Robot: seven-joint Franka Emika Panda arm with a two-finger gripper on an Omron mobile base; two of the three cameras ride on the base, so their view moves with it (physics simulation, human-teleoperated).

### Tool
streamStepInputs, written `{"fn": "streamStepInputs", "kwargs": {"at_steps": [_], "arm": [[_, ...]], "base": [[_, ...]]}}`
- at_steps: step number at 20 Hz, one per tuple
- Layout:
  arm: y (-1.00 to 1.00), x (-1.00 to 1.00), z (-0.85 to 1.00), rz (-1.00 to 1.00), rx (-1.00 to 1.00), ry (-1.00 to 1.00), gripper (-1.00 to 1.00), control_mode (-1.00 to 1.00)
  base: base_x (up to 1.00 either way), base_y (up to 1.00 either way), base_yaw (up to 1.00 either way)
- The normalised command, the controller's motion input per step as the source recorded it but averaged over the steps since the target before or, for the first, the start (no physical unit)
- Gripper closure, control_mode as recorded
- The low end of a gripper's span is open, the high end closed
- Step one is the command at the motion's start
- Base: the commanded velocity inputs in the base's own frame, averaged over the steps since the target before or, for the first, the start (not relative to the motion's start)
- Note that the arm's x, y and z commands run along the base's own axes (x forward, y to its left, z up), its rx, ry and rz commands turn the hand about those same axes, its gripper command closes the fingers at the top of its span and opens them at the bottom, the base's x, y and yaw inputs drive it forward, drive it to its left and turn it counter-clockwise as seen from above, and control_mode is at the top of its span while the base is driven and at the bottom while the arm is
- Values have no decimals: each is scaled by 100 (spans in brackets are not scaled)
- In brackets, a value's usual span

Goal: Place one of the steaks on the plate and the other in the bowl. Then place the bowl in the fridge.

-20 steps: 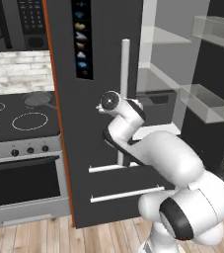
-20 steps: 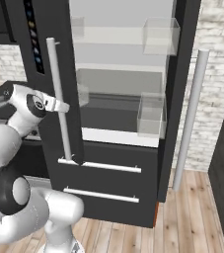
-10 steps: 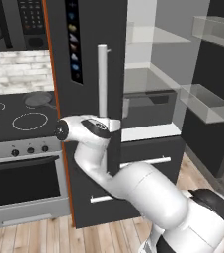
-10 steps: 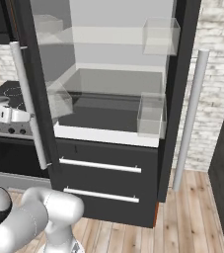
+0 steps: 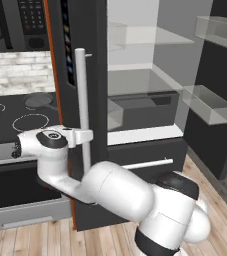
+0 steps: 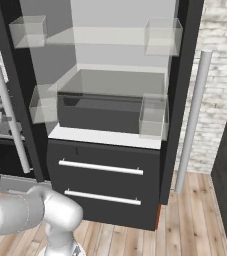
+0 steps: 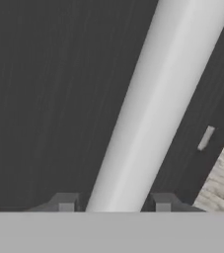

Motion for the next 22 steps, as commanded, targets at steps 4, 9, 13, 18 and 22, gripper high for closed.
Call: {"fn": "streamStepInputs", "kwargs": {"at_steps": [4,9,13,18,22], "arm": [[9,-2,0,-9,0,-4,-100,-100],[4,0,-1,-4,0,-6,-100,-100],[14,-5,-8,-2,1,-13,-100,-100],[17,-45,-8,1,0,-3,-100,-100],[-26,-100,0,11,1,-20,-100,-100]], "base": [[0,0,0],[0,0,0],[0,0,0],[0,0,0],[0,0,0]]}}
